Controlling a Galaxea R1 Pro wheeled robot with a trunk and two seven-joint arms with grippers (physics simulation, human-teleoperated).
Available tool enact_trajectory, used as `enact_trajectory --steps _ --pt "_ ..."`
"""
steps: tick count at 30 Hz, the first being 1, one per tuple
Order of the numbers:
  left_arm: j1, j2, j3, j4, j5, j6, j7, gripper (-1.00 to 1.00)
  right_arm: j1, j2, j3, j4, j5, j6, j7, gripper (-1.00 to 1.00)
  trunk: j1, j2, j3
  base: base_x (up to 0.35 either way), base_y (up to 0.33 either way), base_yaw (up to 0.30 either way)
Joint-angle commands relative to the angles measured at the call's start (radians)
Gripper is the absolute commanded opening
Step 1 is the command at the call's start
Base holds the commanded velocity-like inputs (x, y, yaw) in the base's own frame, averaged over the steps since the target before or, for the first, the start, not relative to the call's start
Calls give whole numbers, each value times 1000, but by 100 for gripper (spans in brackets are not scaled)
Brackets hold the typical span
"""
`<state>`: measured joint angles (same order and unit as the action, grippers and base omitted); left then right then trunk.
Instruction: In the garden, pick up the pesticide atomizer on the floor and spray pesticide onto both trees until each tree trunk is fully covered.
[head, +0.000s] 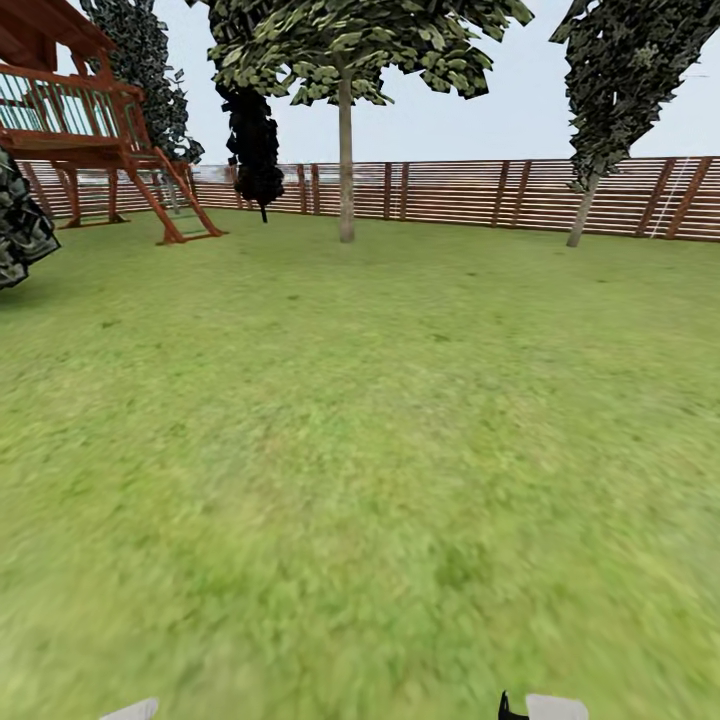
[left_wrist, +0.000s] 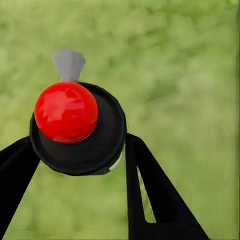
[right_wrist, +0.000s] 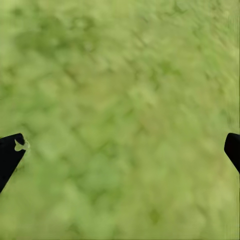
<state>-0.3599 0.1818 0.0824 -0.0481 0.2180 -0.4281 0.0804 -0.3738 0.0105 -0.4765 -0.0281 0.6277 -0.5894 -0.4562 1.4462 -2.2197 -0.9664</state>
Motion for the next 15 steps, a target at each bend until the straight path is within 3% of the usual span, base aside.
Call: enact_trajectory --steps 1,15 --pt "-1 0 8 1 -3 -3 -1 -100 0 0 -7 1 11 -1 -6 100 0 0 -1 340 0 0" --pt "-1 0 8 1 -3 -3 -1 -100 -1 0 -7 1 11 -1 -6 100 0 0 -1 340 0 0"
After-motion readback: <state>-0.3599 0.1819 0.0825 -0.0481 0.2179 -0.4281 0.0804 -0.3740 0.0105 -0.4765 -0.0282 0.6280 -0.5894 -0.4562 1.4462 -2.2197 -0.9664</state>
